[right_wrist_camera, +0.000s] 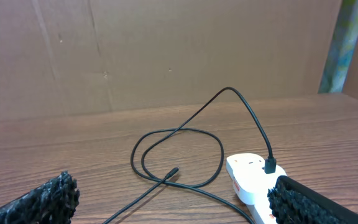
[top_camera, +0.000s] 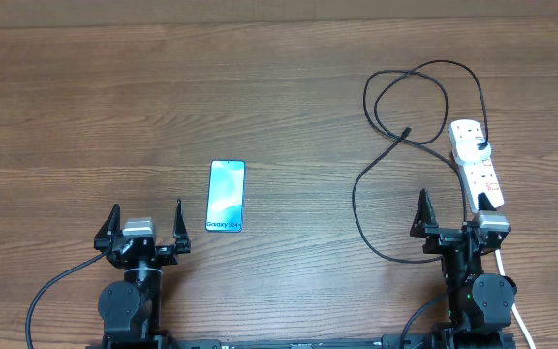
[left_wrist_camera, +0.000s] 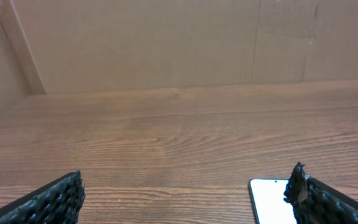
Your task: Plug charger to phone and switch on socket
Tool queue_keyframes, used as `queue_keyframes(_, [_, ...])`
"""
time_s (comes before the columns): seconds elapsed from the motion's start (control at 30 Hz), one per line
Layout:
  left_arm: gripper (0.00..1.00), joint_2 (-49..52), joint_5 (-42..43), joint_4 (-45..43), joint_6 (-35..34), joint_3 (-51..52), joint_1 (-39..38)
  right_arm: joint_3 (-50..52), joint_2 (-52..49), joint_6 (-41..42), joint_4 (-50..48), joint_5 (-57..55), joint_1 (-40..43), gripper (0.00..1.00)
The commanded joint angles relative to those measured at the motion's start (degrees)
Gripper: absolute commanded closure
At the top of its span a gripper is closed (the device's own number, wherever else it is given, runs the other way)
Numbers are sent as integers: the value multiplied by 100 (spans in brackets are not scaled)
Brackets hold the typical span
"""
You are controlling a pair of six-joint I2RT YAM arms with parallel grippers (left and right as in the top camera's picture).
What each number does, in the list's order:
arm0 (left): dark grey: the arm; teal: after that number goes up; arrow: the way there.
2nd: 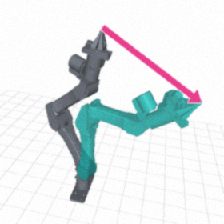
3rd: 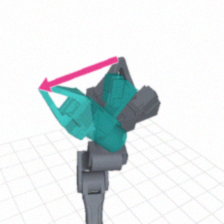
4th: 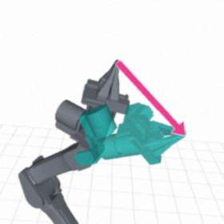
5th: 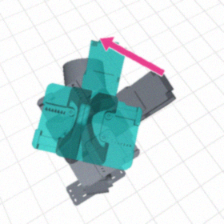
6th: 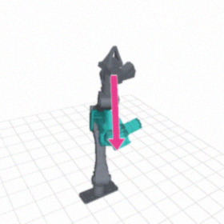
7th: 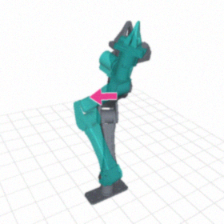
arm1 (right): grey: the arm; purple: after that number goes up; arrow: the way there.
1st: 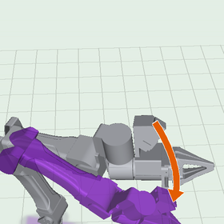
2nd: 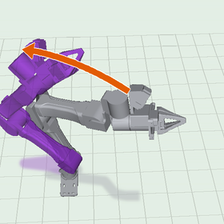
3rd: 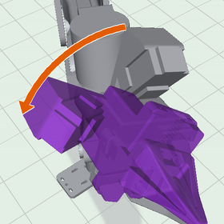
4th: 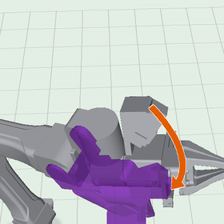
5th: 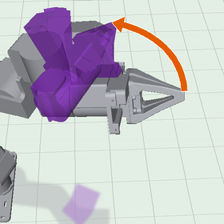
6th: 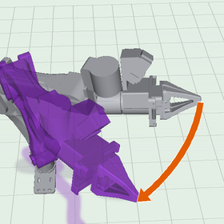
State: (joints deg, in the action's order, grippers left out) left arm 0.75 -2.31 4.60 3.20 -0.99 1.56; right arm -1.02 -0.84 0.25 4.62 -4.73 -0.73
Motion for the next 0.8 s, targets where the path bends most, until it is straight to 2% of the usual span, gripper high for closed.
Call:
queue_keyframes(0.0, [1, -13, 46, -28, 87, 68, 39, 55, 57, -13, -22, -28, 44, 0])
queue_keyframes(0.43, [0, -13, 44, -79, 90, 70, 39, 55, 57, -13, -22, -28, 44, 0])
queue_keyframes(0.77, [0, -11, 953, -76, -374, -160, 33, 55, 57, -13, -24, -28, 44, 0])
